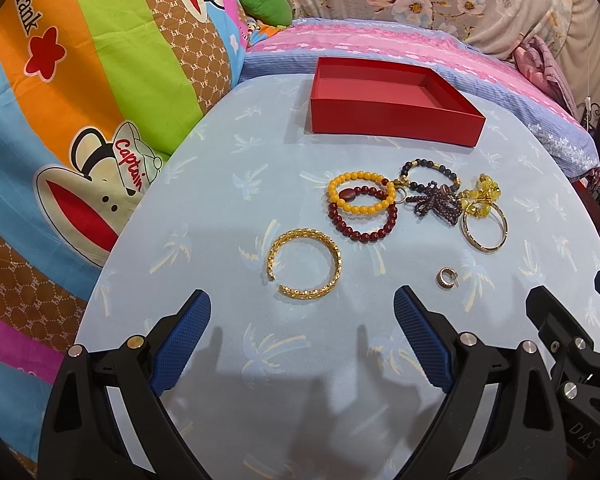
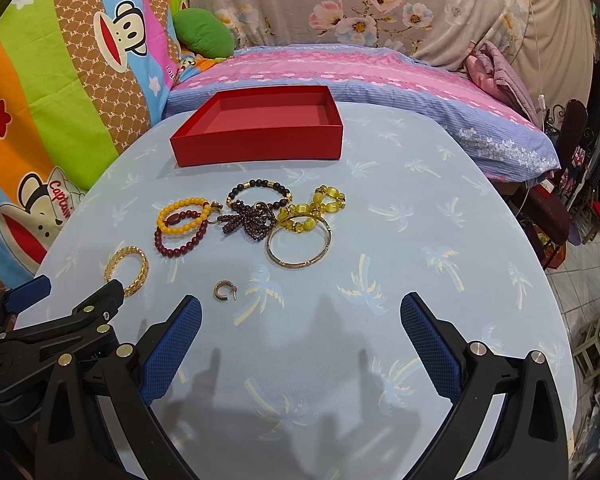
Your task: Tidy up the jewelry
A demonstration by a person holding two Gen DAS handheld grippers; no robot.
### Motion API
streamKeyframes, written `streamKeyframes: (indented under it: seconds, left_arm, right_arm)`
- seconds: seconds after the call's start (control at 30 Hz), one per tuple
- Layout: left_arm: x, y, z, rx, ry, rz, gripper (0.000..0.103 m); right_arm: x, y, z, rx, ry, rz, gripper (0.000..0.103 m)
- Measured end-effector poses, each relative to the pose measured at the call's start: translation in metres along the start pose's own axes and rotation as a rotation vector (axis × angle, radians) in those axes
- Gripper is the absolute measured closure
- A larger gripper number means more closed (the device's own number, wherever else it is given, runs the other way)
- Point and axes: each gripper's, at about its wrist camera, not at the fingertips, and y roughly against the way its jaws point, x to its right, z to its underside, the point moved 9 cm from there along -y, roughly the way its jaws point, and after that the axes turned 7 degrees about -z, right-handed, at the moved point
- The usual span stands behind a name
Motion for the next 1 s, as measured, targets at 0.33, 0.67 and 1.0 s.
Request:
streamKeyframes:
  seconds: [0.33,0.67,1.0]
  left_arm:
    - [-0.0003,-0.0002,0.0,0.0,0.001,0.0,0.015]
    - [-0.0015,-0.0011,0.0006,-0.004,0.002,0.003,0.015]
    - [-0.0016,-0.0017,0.0012,-0.006,0.004,0.005,0.015]
  right_arm:
    - [-0.0004,-0.0004,0.0001,0.0,0.0,0.0,0.007]
    - [-0.0004,-0.0009,0.0005,-0.001,0.0,0.0,0.007]
    - [-0.0005,-0.0015,0.0006,-0.003,0.0,0.0,0.007]
